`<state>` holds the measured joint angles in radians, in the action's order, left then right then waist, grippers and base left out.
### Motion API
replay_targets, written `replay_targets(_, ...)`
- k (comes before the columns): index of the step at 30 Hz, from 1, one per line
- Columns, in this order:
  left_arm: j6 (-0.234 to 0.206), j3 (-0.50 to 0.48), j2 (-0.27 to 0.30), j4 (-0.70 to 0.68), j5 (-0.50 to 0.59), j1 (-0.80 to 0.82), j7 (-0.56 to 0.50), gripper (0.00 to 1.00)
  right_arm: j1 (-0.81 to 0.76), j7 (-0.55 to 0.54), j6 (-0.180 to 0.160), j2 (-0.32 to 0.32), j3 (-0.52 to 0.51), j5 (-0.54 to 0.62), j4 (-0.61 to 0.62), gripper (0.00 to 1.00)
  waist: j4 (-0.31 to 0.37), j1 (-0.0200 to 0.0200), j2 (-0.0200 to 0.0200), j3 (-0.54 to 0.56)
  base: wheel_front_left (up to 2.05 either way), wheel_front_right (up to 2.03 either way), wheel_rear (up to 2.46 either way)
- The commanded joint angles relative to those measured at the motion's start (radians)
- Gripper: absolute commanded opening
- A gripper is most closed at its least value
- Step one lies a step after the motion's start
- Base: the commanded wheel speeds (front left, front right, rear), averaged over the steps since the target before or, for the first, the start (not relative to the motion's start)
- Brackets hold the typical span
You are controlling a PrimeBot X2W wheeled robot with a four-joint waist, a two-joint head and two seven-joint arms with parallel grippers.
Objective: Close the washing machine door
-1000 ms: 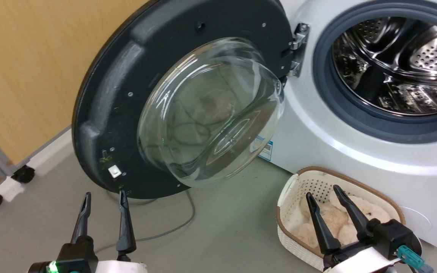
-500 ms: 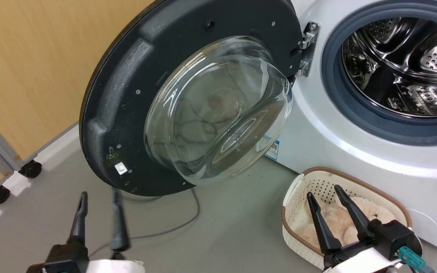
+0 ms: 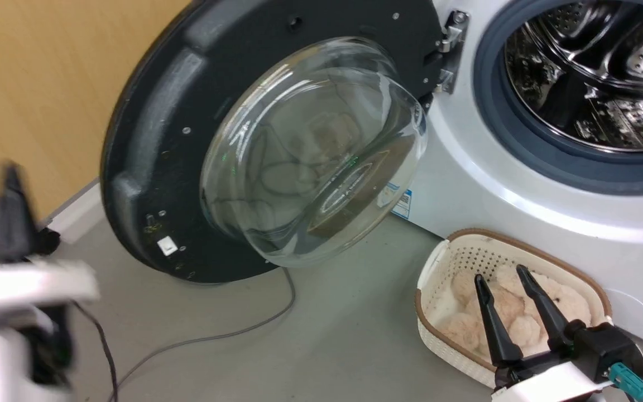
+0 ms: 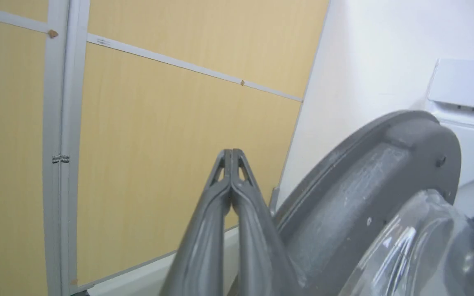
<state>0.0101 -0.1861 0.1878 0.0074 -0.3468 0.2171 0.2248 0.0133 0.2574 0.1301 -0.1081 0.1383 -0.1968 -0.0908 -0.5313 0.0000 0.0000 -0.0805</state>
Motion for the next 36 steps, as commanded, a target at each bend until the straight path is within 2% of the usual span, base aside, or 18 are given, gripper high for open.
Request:
replay_targets(1,0.013,-0.034,0.012,0.031,-0.056,0.054,-0.016,0.0,-0.01,0.004,0.001,0.004,-0.003,0.006,0.008,1.0,0.016,0.0,0.0,-0.012,0.0,0.0,0.0)
replay_targets(3,0.03,-0.085,0.023,0.095,-0.162,0.131,-0.072,0.0,-0.011,0.004,0.001,0.004,-0.002,0.008,0.012,1.0,0.032,0.0,0.0,-0.02,0.0,0.0,0.0)
replay_targets(4,0.038,-0.127,0.043,0.164,-0.252,0.198,-0.144,0.0,-0.011,0.004,0.001,0.004,0.002,0.009,0.011,1.0,0.049,0.0,0.0,-0.027,0.0,0.0,0.0)
replay_targets(5,0.038,-0.127,0.043,0.164,-0.252,0.198,-0.144,0.0,-0.011,0.004,0.001,0.004,0.002,0.009,0.011,1.0,0.049,0.0,0.0,-0.027,0.0,0.0,0.0)
replay_targets(8,0.041,-0.178,0.072,0.261,-0.366,0.282,-0.247,0.0,-0.003,0.004,0.001,0.004,0.003,0.01,0.012,1.0,0.074,0.0,0.0,-0.039,0.0,0.0,0.0)
replay_targets(10,0.031,-0.207,0.083,0.328,-0.44,0.327,-0.326,0.0,0.003,0.004,0.001,0.003,0.005,0.01,0.013,1.0,0.088,0.0,0.0,-0.044,0.0,0.0,0.0)
replay_targets(14,-0.026,-0.287,0.078,0.448,-0.638,0.402,-0.538,0.0,0.009,0.004,0.001,0.003,0.011,0.009,0.012,1.0,0.113,0.0,0.0,-0.047,0.0,0.0,0.0)
replay_targets(17,-0.017,-0.276,0.103,0.483,-0.693,0.408,-0.673,0.0,0.011,0.004,0.001,0.005,0.01,0.008,0.012,1.0,0.126,0.0,0.0,-0.046,0.0,0.0,0.0)
replay_targets(22,0.037,-0.238,0.112,0.462,-0.776,0.373,-0.878,0.0,0.006,0.004,0.001,0.01,-0.001,0.006,0.011,1.0,0.135,0.0,0.0,-0.036,0.0,0.0,0.0)
replay_targets(27,0.074,-0.212,0.111,0.376,-0.858,0.301,-1.046,0.0,0.0,0.004,0.001,0.021,-0.013,0.003,0.007,1.0,0.143,0.0,0.0,-0.009,0.0,0.0,0.0)
replay_targets(33,0.06,-0.194,0.089,0.24,-0.94,0.181,-1.207,0.0,-0.018,0.004,0.001,0.035,-0.041,0.0,0.005,1.0,0.161,0.0,0.0,0.041,0.0,0.0,0.0)
replay_targets(36,0.036,-0.163,0.05,0.158,-0.96,0.115,-1.262,0.0,-0.03,0.004,0.001,0.042,-0.057,-0.003,0.006,1.0,0.174,0.0,0.0,0.06,0.0,0.0,0.0)
